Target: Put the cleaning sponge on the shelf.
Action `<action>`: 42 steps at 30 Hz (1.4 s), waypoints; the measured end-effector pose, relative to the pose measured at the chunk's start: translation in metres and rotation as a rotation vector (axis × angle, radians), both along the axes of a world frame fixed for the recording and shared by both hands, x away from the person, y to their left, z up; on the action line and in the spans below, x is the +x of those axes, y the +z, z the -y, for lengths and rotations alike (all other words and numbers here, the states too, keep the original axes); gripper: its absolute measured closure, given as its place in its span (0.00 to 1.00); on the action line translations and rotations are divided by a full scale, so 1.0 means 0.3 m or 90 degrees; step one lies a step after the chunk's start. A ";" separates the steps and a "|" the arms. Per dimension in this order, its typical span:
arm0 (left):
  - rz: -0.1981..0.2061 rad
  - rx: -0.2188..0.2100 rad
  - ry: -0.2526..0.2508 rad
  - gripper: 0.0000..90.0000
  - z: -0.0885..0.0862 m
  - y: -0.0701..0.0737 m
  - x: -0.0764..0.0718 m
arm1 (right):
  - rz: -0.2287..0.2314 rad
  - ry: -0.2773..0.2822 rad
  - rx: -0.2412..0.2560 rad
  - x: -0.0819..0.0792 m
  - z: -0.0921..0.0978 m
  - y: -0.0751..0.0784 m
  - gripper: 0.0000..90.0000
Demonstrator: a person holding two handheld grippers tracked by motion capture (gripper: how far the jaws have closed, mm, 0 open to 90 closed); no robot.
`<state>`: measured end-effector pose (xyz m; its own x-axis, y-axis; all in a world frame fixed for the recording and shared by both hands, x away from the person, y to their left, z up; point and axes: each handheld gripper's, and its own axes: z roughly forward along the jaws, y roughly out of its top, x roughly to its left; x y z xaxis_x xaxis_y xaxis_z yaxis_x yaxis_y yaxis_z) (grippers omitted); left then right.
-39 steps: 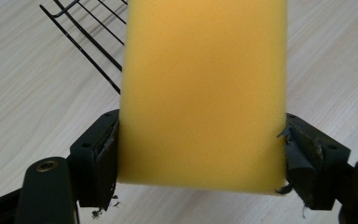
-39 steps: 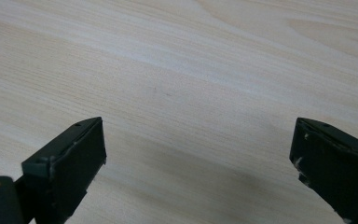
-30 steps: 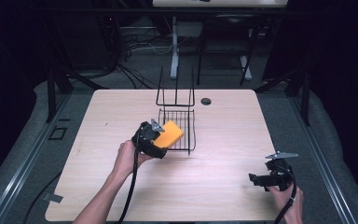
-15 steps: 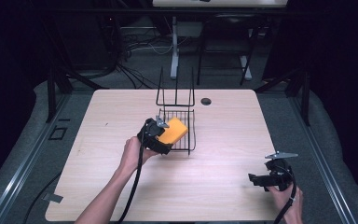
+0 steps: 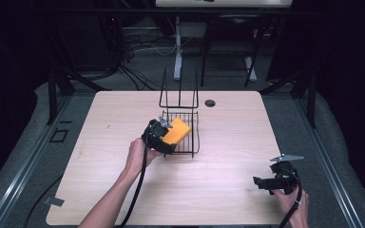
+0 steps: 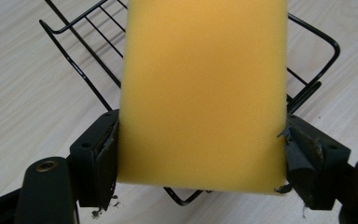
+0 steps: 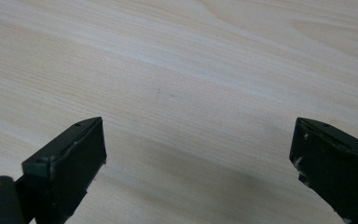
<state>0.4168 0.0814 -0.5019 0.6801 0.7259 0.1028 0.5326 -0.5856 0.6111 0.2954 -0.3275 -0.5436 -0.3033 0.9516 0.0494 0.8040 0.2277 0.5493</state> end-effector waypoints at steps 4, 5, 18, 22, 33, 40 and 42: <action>-0.003 -0.003 0.006 0.25 -0.003 -0.008 0.015 | 0.008 -0.005 0.020 0.001 -0.002 -0.008 0.04; -0.002 -0.004 0.007 0.25 -0.001 -0.012 0.019 | 0.007 -0.006 0.019 0.000 -0.004 -0.009 0.04; -0.009 -0.005 0.007 0.25 0.010 -0.021 0.055 | 0.009 0.001 0.017 -0.001 -0.007 -0.006 0.04; -0.011 -0.005 0.007 0.25 0.016 -0.024 0.056 | 0.011 -0.001 0.015 -0.002 -0.008 -0.004 0.04; -0.011 -0.007 0.006 0.25 0.017 -0.028 0.063 | 0.013 0.002 0.017 -0.002 -0.008 -0.003 0.04; -0.014 -0.008 -0.002 0.25 0.017 -0.028 0.068 | 0.013 0.001 0.018 -0.002 -0.009 -0.004 0.04; -0.010 -0.010 -0.001 0.25 0.019 -0.028 0.067 | 0.014 0.000 0.017 -0.002 -0.010 -0.004 0.04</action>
<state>0.4367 0.0757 -0.5104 0.6830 0.7260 0.0802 0.5411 -0.5767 0.6121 0.2947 -0.3245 -0.5449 -0.3048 0.9500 0.0678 0.7920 0.2133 0.5721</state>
